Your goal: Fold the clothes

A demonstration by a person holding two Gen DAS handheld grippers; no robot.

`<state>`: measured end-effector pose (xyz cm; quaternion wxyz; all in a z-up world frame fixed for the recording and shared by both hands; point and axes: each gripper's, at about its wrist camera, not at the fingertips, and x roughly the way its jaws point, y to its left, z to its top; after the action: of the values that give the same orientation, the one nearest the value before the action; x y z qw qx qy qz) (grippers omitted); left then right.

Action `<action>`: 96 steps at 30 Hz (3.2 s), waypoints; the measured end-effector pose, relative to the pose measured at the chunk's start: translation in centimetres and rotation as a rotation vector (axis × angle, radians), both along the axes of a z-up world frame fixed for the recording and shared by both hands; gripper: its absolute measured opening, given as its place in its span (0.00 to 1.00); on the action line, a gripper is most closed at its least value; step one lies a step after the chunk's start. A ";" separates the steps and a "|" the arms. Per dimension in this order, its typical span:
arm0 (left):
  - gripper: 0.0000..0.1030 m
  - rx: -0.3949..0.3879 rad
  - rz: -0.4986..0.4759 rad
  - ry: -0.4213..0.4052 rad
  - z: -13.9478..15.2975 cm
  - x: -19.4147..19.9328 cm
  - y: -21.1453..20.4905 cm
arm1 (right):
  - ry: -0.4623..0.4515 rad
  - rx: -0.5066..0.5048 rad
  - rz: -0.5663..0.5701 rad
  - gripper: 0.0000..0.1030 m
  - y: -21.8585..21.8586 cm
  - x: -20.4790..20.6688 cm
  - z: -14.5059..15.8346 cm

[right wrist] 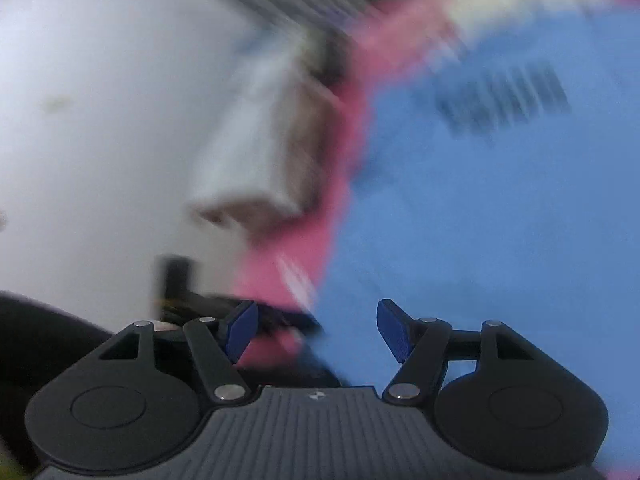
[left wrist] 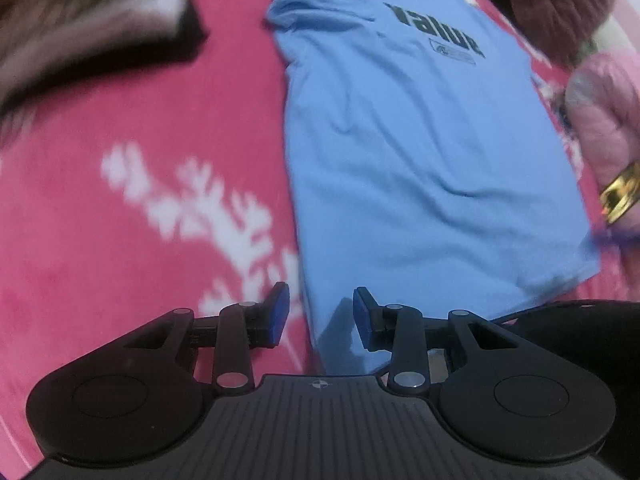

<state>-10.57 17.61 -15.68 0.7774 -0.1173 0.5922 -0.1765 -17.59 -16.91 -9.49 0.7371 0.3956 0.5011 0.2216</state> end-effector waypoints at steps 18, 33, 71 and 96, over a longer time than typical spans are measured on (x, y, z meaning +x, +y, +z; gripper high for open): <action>0.03 -0.073 0.091 0.104 -2.1 -1.9 -0.1 | 0.379 0.146 -0.641 0.43 0.6 -5.4 -11.6; 0.01 -0.086 -0.054 0.266 0.6 -2.9 -0.6 | 0.316 0.056 -0.633 0.04 -0.4 -8.7 -8.4; 0.22 -0.026 -0.882 -0.184 3.7 1.9 -22.5 | 0.315 -0.440 -0.566 0.41 -18.5 -9.4 -3.8; 0.24 -0.018 -1.091 -0.055 0.7 -0.5 -27.0 | 0.350 -0.787 -0.222 0.19 -16.3 -9.4 -4.1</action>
<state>-11.08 -9.44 -14.95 0.5873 0.2051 0.5450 -0.5622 -27.00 -33.21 -13.59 0.7549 0.1678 0.6191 -0.1369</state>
